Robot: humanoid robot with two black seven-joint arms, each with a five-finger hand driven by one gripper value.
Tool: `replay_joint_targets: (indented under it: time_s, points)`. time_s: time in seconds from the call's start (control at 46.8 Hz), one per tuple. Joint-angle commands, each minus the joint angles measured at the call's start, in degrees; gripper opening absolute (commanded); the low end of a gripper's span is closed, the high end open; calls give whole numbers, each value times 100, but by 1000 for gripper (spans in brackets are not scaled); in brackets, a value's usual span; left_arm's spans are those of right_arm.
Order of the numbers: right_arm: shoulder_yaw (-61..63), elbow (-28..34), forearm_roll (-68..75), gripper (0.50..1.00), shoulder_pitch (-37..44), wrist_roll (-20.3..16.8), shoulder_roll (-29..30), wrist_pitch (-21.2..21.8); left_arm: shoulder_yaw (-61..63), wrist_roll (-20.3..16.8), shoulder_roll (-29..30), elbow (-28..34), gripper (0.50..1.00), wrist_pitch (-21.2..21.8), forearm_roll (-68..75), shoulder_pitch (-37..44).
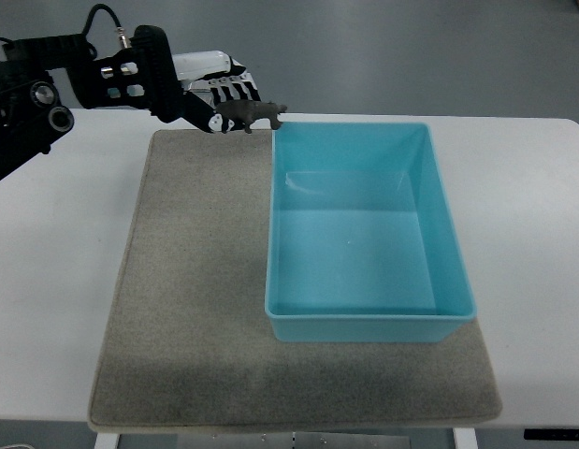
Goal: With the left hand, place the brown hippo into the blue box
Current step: 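Carry the hippo with the left hand over the blue box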
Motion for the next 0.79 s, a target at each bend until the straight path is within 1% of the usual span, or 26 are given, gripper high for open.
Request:
replay_joint_targets:
  time_s: [0.0,0.128,0.427,0.556,0.769]
  points:
    - [0,0,-7,936,0,0,0,5,18,110,-261,-19,500,-20,25,-16]
    - [0,0,-7,936,0,0,0,5,53,154,-631,-28,500,-20,78,-16]
    - [0,0,-7,936,0,0,0,5,659,163,-1360,25,500,33,104,54]
    - [0,0,-7,936,0,0,0,5,896,163,-1571,51,500,86,113,90]
    - [0,0,-7,936,0,0,0,5,1037,198,-1738,60,500,86,113,99]
